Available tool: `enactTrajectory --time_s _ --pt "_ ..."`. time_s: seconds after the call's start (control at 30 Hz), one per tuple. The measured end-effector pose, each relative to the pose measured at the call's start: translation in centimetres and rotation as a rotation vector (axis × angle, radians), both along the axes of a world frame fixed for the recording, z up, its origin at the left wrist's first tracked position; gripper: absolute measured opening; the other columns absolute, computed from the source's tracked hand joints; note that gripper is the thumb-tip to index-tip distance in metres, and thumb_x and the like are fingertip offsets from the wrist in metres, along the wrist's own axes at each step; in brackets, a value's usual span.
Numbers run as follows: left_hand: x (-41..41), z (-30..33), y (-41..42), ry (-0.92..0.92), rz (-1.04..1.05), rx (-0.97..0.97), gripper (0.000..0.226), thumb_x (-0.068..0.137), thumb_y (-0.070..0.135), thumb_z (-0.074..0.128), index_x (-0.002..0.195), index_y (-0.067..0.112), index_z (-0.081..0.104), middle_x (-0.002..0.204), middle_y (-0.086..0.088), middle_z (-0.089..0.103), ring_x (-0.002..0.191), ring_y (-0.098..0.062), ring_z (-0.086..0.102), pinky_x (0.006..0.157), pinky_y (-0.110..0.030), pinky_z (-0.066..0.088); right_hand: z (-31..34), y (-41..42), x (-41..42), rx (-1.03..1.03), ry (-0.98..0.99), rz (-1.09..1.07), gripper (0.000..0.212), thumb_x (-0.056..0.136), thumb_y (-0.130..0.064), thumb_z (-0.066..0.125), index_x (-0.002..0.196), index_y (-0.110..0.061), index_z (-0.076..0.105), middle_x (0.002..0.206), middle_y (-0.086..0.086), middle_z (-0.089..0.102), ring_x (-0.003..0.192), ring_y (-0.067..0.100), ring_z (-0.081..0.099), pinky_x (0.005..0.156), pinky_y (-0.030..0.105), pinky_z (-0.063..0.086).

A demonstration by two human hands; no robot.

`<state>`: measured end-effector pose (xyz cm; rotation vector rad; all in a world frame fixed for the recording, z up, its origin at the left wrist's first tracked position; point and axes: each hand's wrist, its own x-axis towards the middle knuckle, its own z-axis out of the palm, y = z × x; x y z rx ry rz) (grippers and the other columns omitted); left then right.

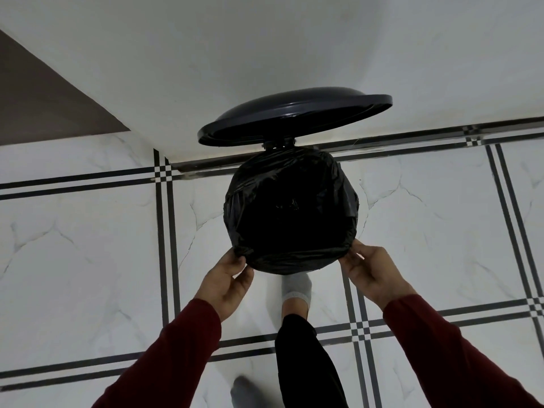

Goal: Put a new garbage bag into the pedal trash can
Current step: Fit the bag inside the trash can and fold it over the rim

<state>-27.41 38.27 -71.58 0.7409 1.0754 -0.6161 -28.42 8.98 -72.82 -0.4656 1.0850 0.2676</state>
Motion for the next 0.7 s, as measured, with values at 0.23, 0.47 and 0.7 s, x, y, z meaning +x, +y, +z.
enactTrajectory --time_s 0.23,0.47,0.7 --pt "-1.0 -1.2 -1.1 0.052 0.146 0.055 0.036 0.102 -0.004 0.053 0.134 0.007 0.065 0.106 -0.005 0.071 0.084 -0.01 0.062 0.061 -0.016 0.057 0.1 0.7 0.3 0.005 0.088 0.037 0.045 0.1 0.012 0.032 0.108 -0.004 0.073 0.099 0.005 0.078 0.09 0.015 0.075 0.075 0.026 0.062" --pt "0.2 -0.7 -2.1 0.044 0.069 0.34 0.037 0.094 -0.017 0.054 0.121 0.005 0.066 0.093 -0.014 0.07 0.077 -0.016 0.064 0.072 -0.024 0.054 0.4 0.7 0.9 -0.107 0.212 0.18 0.042 0.101 0.01 0.039 0.102 -0.016 0.072 0.078 -0.004 0.076 0.087 0.008 0.063 0.083 0.022 0.05" --pt "0.8 -0.5 -2.0 0.105 -0.083 0.459 0.03 0.09 -0.01 0.063 0.117 0.003 0.068 0.082 -0.009 0.069 0.067 -0.016 0.061 0.061 -0.027 0.05 0.4 0.6 1.5 -0.131 0.275 0.201 0.045 0.099 0.013 0.033 0.094 -0.012 0.071 0.065 0.001 0.075 0.08 0.014 0.063 0.081 0.023 0.051"
